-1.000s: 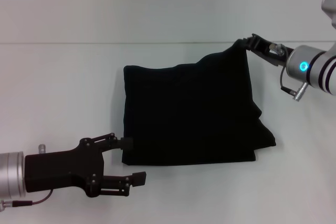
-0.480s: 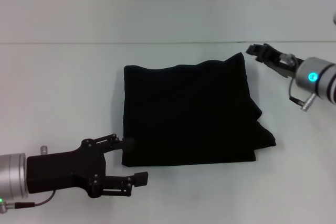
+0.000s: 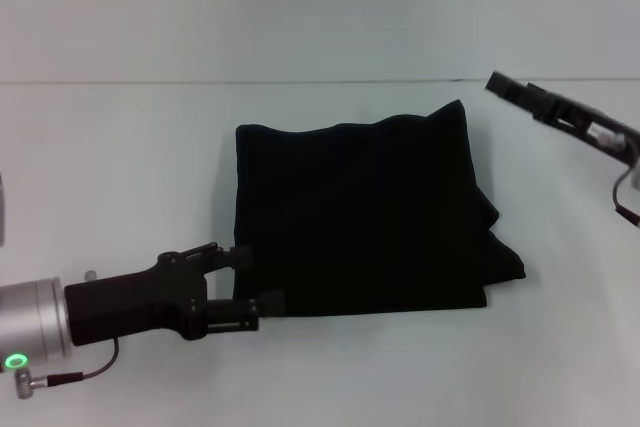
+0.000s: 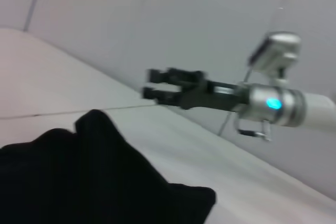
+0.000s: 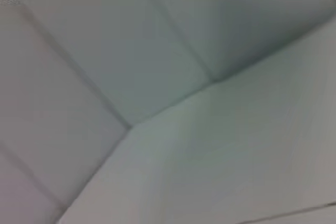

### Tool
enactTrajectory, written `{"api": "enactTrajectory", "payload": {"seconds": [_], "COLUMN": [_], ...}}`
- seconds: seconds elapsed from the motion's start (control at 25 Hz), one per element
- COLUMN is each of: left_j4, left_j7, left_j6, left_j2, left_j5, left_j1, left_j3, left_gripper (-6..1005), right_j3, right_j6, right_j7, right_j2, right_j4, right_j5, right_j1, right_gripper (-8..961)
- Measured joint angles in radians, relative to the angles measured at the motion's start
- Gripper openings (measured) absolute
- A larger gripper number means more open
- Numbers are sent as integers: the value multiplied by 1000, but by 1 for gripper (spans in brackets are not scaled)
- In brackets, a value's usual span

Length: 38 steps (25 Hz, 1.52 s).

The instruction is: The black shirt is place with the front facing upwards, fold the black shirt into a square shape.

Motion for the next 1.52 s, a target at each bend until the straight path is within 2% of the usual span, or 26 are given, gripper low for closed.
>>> {"api": "enactTrajectory", "payload": {"seconds": [0.08, 0.2, 0.4, 0.64, 0.92, 1.08, 1.28, 1.36, 1.52], "left_j4": [-7, -17, -40, -49, -50, -48, -40, -31, 3], "left_j7": [-21, -37, -41, -56, -73, -102, -110, -88, -5], "left_j6": [-13, -17, -42, -43, -41, -44, -59, -67, -71], "left_j2": [-4, -11, -14, -15, -15, -11, 14, 25, 27], "left_j5": [0, 0, 0, -2, -3, -3, 3, 16, 38], "left_j1": [-3, -5, -5, -8, -10, -14, -22, -27, -15], "left_j3": [-19, -49, -76, -85, -85, -86, -83, -70, -62], "left_gripper": [951, 951, 951, 950, 950, 950, 951, 950, 950], "right_j3": [-7, -58, -153, -194, -200, -166, -127, -132, -132], "right_j6": [-65, -107, -76, 20, 41, -52, -250, -299, -332], "right_j7": [-82, -176, -278, -303, -309, -362, -562, -620, -771], "right_j2": [0, 11, 34, 32, 31, 30, 25, 25, 34], "right_j4": [1, 13, 45, 107, 93, 17, -57, -70, -45], "right_j5": [-2, -5, -5, -5, -2, 6, -2, -28, -91], "right_j1": [-22, -39, -44, -33, -43, -87, -170, -207, -277], "right_gripper": [772, 890, 942, 943, 944, 944, 942, 942, 943]}}
